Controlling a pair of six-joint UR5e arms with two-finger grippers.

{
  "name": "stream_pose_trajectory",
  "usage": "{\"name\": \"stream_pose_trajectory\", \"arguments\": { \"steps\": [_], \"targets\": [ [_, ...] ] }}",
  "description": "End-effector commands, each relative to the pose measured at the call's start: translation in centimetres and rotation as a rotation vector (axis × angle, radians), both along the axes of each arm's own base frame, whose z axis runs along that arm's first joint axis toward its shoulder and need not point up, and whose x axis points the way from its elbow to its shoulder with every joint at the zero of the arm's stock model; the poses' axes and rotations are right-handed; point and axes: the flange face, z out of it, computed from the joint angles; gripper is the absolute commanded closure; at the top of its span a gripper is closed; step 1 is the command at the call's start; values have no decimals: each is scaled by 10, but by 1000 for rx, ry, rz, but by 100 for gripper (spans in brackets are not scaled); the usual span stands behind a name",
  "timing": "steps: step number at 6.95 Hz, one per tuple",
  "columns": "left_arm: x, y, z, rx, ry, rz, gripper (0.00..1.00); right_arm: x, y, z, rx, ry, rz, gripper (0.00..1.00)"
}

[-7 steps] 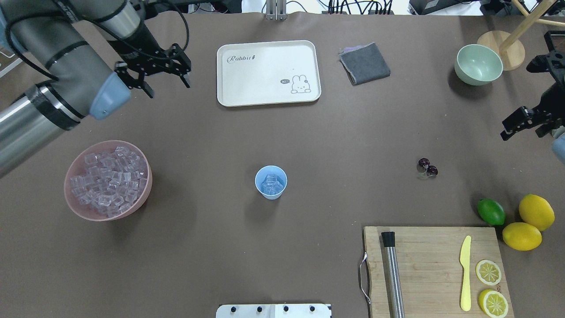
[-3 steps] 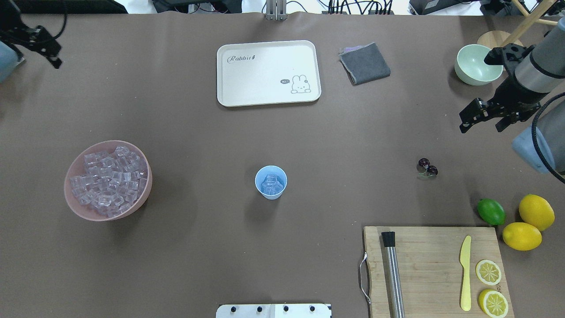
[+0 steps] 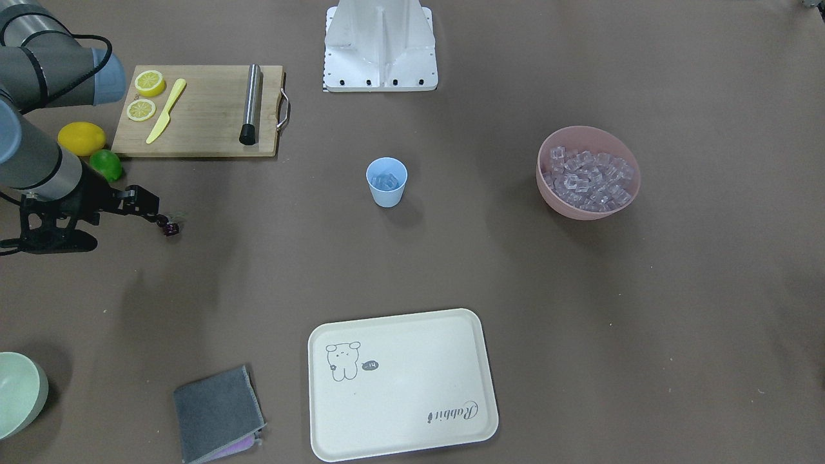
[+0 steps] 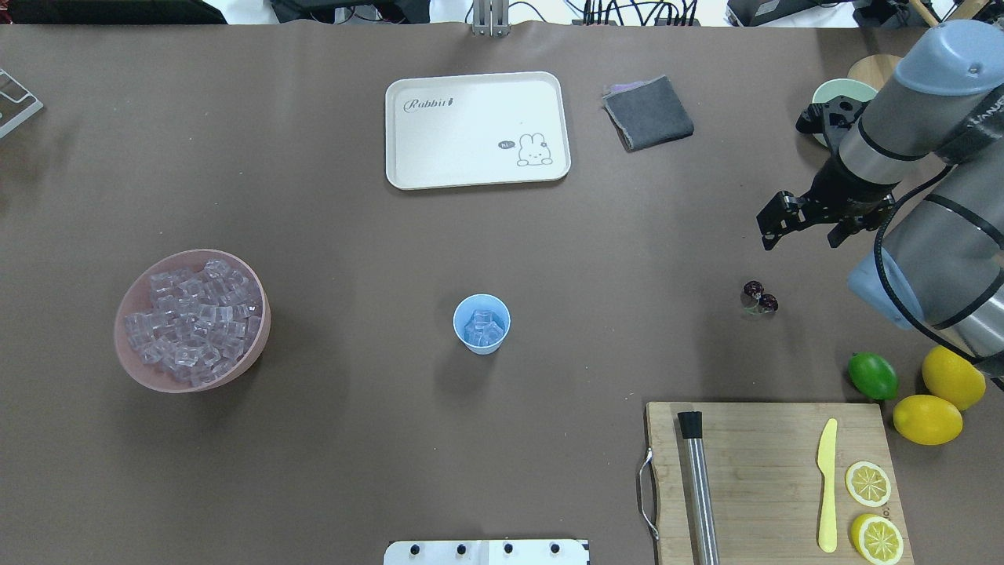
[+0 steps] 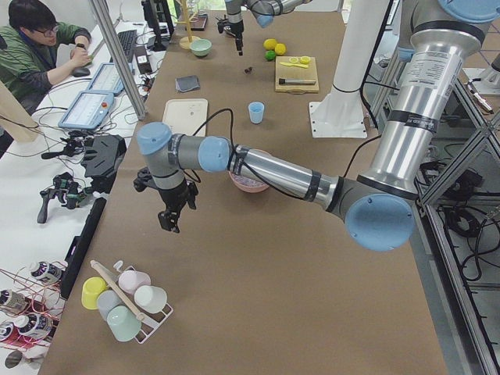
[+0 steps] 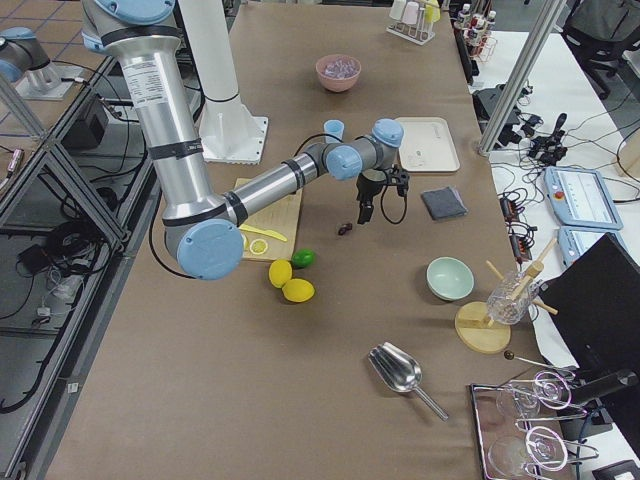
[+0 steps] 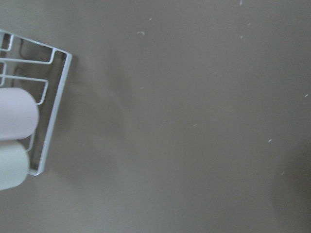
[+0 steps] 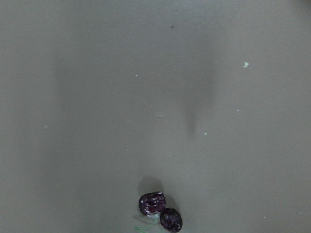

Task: Put ice and cherries in cup
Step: 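Lower the right gripper onto the dark cherries and grasp them by the stems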

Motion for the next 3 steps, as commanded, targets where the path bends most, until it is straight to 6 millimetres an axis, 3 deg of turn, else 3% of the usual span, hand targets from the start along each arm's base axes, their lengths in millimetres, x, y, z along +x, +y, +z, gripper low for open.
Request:
{"name": "stream_pose_trajectory", "arguments": {
  "steps": [1,2,3],
  "targets": [
    [-24,23,37,-8,-9,35,3,-34,4,-15,45,23,-28,0],
    [-23,24,40,-15,-8,37,3,-49,5,-4,78,74,-33,0],
    [-23,24,40,-15,-7,37,3,-58,-3,33,102,60,-31,0]
  ]
}}
